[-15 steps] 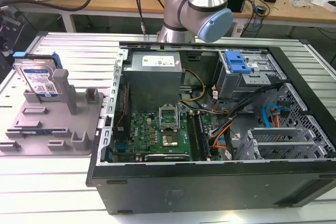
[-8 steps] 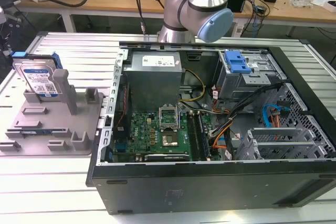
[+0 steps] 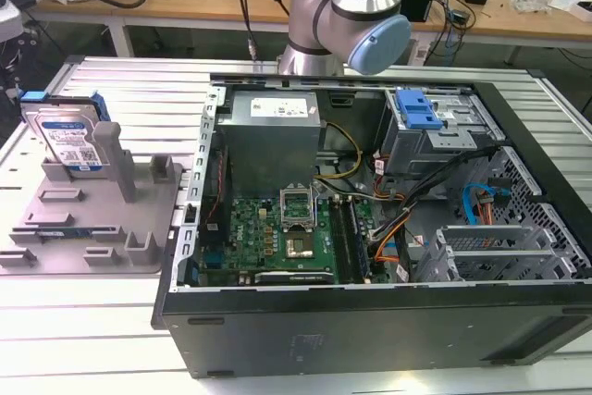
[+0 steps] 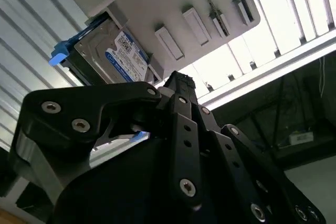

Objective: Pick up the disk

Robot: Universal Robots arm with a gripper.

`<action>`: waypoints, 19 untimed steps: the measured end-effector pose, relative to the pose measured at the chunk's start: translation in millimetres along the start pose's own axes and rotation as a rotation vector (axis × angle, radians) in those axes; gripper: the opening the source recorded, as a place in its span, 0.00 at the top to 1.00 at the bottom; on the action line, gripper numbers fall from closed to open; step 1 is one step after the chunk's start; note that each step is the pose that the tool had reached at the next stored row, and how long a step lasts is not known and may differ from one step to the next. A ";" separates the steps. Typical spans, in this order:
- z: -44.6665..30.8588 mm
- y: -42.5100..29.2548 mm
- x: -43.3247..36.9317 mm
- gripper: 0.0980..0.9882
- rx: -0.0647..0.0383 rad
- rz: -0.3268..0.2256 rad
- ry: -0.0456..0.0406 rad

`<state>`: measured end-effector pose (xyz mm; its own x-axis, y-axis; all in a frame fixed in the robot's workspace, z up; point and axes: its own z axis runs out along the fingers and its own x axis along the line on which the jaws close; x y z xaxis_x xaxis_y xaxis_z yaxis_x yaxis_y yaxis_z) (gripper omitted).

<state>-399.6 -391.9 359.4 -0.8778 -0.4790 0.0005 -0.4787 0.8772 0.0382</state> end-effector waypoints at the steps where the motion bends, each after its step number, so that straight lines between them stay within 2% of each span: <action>1: 0.1 0.0 0.0 0.99 0.000 -0.016 0.0006; 9: 0.5 0.0 0.0 0.98 0.000 -0.202 0.0078; 12: 0.8 0.0 0.0 0.78 0.000 -0.272 0.0104; 16: 1.4 -0.1 0.0 0.50 0.000 -0.405 0.0155; 19: 1.6 -0.1 0.0 0.50 0.001 -0.471 0.0184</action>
<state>-399.6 -391.9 357.9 -0.5645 -0.8254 0.0010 -0.8248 0.5641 0.0378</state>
